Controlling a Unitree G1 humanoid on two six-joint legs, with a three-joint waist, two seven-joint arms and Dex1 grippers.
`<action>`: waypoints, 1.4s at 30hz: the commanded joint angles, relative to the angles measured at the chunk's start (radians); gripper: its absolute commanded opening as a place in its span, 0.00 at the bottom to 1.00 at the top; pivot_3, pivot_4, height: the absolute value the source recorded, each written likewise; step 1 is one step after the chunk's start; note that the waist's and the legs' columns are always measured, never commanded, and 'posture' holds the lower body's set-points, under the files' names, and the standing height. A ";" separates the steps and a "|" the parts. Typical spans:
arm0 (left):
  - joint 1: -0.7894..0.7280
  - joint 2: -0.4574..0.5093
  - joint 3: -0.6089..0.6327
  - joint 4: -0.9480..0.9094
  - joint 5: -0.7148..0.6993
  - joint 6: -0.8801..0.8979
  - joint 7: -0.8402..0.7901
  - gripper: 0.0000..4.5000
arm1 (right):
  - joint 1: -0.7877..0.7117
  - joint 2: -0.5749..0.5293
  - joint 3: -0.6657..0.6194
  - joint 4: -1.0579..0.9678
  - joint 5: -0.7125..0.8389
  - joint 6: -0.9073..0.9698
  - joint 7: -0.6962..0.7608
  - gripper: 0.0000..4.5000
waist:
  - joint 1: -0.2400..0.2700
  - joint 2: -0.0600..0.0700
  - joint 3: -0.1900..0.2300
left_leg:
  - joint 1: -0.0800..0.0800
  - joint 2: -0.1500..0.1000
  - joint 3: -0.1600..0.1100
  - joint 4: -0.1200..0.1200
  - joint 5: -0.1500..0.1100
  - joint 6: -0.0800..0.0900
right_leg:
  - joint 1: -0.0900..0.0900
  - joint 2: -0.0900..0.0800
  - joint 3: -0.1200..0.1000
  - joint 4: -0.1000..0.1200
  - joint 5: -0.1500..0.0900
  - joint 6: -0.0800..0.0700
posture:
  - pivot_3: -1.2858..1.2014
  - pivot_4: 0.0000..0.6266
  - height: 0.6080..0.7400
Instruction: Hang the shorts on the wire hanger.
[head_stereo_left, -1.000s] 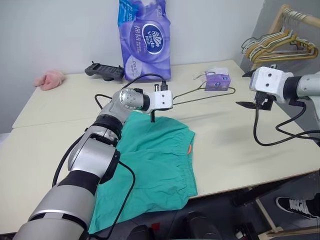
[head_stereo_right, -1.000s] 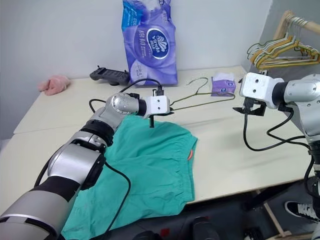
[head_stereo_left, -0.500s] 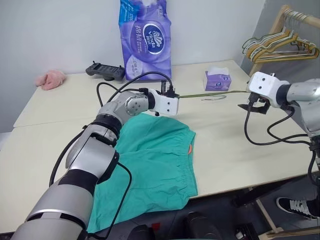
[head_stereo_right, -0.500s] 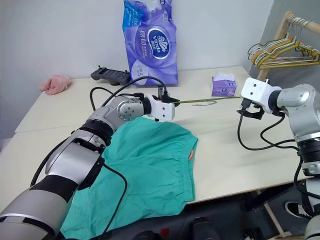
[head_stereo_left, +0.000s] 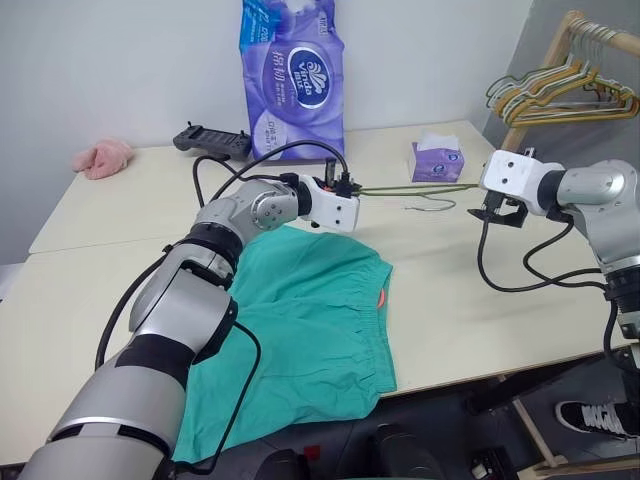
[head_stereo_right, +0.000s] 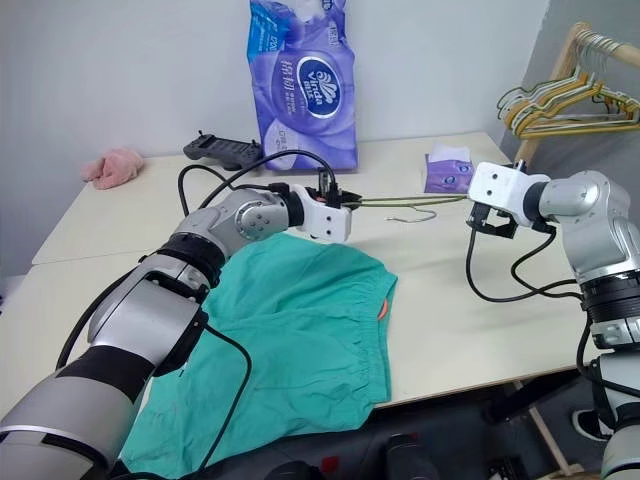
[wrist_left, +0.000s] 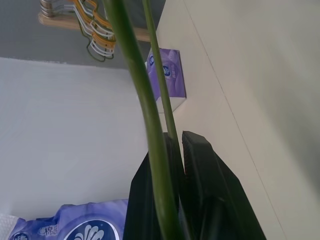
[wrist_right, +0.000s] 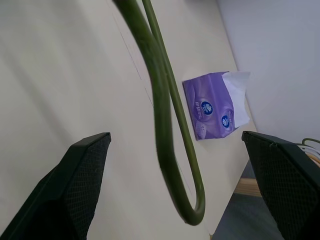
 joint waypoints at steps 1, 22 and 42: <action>-0.041 0.011 0.004 -0.010 -0.007 -0.018 0.011 0.00 | -0.032 -0.003 -0.017 -0.001 -0.003 -0.033 -0.009 0.86 | 0.000 0.000 0.000 | 0.000 0.000 0.000 0.000 0.000 0.000 | 0.000 0.000 0.000 0.000 0.000 0.000 | 0.47 0.06 1.00; -0.044 0.009 0.006 0.001 -0.010 -0.013 0.002 0.00 | -0.060 0.006 0.001 0.058 -0.080 -0.211 -0.037 0.00 | 0.000 0.000 0.000 | 0.000 -0.001 0.000 0.000 0.000 0.000 | 0.000 0.000 0.000 0.000 0.000 0.000 | 0.48 0.06 1.00; 0.005 0.176 0.174 -0.037 -0.274 -0.057 -0.334 1.00 | 0.178 -0.163 -0.135 0.078 0.038 -0.132 0.024 0.00 | 0.002 0.000 0.000 | 0.000 -0.001 0.000 0.000 0.000 0.000 | 0.000 0.000 0.000 0.000 0.000 0.000 | 0.47 0.06 1.00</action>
